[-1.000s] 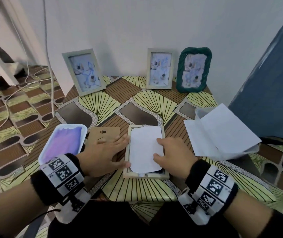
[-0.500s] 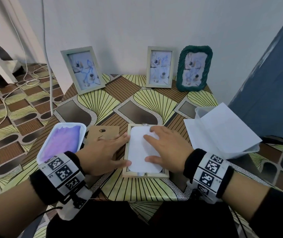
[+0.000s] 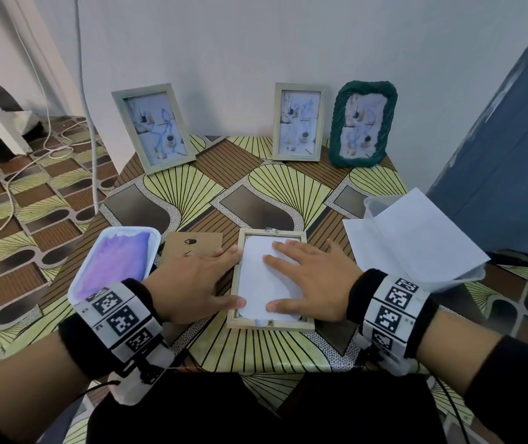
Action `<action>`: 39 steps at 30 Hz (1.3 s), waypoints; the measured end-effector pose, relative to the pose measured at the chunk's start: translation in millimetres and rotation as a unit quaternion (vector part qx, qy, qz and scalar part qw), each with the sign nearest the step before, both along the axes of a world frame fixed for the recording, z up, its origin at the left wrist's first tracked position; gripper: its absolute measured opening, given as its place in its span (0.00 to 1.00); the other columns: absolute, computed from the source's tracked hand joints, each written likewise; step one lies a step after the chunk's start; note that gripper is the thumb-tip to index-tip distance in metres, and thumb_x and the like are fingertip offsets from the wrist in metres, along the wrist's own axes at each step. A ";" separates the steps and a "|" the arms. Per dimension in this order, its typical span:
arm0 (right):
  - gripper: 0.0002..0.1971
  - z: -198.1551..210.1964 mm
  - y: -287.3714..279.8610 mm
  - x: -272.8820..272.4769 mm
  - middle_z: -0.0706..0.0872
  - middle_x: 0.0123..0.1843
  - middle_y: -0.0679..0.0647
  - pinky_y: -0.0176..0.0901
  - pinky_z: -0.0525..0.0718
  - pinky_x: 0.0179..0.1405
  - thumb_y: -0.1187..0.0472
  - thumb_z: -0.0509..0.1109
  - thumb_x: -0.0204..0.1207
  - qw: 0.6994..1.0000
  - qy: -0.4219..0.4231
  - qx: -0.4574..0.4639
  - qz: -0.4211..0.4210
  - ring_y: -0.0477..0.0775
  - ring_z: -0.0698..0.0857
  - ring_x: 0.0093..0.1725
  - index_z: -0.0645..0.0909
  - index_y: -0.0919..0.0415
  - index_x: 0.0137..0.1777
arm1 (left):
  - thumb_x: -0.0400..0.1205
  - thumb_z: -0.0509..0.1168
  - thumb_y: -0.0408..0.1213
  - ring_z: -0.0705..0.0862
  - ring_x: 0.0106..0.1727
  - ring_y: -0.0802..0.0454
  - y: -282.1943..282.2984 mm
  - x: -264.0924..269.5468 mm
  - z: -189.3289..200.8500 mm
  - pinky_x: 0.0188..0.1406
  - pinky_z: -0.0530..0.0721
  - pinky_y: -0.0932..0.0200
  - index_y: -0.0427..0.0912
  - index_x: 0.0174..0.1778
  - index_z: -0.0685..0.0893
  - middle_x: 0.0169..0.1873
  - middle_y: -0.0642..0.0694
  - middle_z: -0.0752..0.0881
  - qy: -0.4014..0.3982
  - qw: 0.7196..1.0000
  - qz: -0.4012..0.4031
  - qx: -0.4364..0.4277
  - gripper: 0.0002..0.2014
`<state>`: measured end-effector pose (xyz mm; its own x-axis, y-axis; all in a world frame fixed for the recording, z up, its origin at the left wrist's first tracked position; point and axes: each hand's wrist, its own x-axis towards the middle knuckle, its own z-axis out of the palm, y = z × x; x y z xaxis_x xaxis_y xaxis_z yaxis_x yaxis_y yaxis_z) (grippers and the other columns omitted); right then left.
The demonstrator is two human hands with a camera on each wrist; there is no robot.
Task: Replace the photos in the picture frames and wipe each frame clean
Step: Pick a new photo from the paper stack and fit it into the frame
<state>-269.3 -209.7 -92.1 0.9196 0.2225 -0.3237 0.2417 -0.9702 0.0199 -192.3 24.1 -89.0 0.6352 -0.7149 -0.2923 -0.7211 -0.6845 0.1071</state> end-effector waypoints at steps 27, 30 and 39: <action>0.58 15.0 7.6 19.2 0.73 0.69 0.49 0.64 0.71 0.65 0.18 0.70 0.52 0.996 -0.026 0.042 -0.070 0.55 0.71 0.70 0.63 0.55 0.76 | 0.59 0.54 0.83 0.79 0.62 0.52 -11.9 11.6 13.7 0.60 0.78 0.48 0.58 0.69 0.71 0.56 0.57 0.83 -0.075 0.997 -0.007 0.010 0.47; 0.54 16.9 8.8 16.8 0.74 0.69 0.49 0.62 0.71 0.64 0.21 0.73 0.54 0.996 -0.020 0.054 -0.073 0.54 0.72 0.69 0.64 0.54 0.74 | 0.55 0.48 0.86 0.77 0.69 0.52 -15.9 15.5 10.7 0.62 0.79 0.46 0.56 0.72 0.68 0.69 0.57 0.79 -0.094 0.995 -0.018 0.022 0.54; 0.50 17.0 8.8 12.1 0.74 0.69 0.49 0.59 0.76 0.65 0.26 0.76 0.57 0.993 -0.020 0.088 -0.082 0.54 0.73 0.68 0.67 0.56 0.72 | 0.61 0.50 0.85 0.66 0.79 0.52 -32.8 28.3 12.9 0.70 0.74 0.40 0.53 0.77 0.65 0.79 0.54 0.68 -0.063 0.997 0.002 0.046 0.53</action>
<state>-257.2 -201.0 -75.1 0.9593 0.1185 -0.2564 0.0823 -0.9856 -0.1477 -164.0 -8.7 -76.1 0.6737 -0.6860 -0.2749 -0.7221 -0.6901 -0.0476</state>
